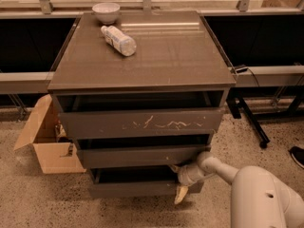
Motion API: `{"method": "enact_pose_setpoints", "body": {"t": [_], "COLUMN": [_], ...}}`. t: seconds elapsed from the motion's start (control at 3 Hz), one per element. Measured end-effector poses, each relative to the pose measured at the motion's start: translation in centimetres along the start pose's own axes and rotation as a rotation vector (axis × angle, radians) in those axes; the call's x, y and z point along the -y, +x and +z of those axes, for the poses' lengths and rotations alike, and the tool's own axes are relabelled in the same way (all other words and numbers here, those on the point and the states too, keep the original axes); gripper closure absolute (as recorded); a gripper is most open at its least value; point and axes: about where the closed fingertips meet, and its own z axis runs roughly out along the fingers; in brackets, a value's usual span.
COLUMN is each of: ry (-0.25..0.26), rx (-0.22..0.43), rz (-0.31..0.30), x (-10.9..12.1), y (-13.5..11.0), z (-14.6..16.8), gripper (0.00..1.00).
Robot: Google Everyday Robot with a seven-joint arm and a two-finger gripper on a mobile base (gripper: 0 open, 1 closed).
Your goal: Open bottom drawer
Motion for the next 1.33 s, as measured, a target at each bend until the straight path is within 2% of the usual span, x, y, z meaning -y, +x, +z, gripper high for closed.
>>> {"method": "enact_pose_setpoints", "body": {"t": [0.67, 1.0, 1.33], "ry": [-0.087, -0.113, -0.145], "rx": [-0.004, 0.008, 0.025], "rz": [0.071, 0.096, 0.106], "x": [-2.9, -4.8, -6.7], "y": [0.1, -0.1, -0.7], "z": [2.4, 2.8, 2.8], "gripper": [0.00, 0.17, 0.41]}}
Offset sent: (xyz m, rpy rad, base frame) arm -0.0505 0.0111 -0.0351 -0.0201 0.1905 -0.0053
